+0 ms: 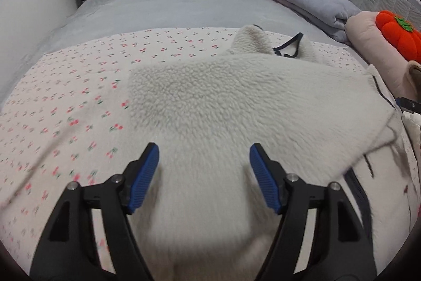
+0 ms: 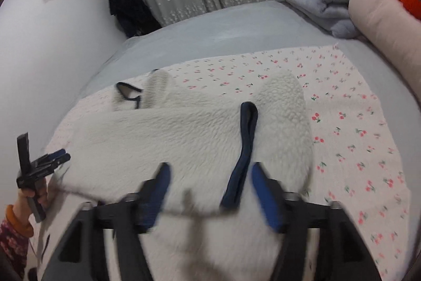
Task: Fold large clothes
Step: 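Grasp the navy jacket hem with the left gripper while the right gripper grasps it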
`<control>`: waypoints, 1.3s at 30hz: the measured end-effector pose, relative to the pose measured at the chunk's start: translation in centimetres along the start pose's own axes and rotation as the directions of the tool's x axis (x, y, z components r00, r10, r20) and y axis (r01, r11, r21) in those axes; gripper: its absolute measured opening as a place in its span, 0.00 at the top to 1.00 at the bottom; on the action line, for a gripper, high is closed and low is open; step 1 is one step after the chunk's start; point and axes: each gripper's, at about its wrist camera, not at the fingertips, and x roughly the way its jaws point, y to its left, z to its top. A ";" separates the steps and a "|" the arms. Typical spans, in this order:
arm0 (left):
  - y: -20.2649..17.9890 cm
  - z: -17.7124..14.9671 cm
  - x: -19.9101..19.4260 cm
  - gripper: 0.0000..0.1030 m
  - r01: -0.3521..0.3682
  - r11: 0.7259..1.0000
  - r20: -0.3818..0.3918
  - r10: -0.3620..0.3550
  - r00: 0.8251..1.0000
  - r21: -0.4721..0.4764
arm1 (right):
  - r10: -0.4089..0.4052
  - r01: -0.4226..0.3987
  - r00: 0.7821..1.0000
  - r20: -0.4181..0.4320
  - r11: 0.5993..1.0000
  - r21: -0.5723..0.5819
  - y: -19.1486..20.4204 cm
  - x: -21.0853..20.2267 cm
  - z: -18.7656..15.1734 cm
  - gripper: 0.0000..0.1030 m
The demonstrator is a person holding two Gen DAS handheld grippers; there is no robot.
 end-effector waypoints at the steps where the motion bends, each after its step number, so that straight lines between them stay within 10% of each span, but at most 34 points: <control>1: -0.1 -0.5 -1.3 0.23 -0.009 1.000 -0.002 0.009 1.000 -0.004 | 0.005 -0.005 1.000 0.000 1.000 -0.011 0.3 -1.2 -0.5 0.29; 16: -0.9 -10.9 -15.3 0.06 -0.177 0.984 -0.075 0.175 0.982 -0.017 | -0.037 0.036 0.995 -0.088 0.999 -0.020 1.7 -13.3 -12.4 0.18; 26: 0.8 -17.9 -17.3 0.05 -0.105 0.993 -0.250 0.116 0.961 0.058 | -0.048 0.038 0.976 -0.210 0.998 -0.049 1.8 -15.9 -18.6 0.18; 33: 5.2 -22.9 -17.4 0.05 0.086 0.985 -0.374 -0.138 0.917 -0.152 | 0.094 -0.080 0.949 -0.302 0.995 0.060 0.1 -16.3 -21.6 0.18; 39: 7.3 -26.4 -17.0 0.05 0.266 0.891 -0.413 -0.412 0.812 -0.367 | 0.272 -0.188 0.904 -0.329 0.945 0.266 -2.2 -15.9 -23.5 0.18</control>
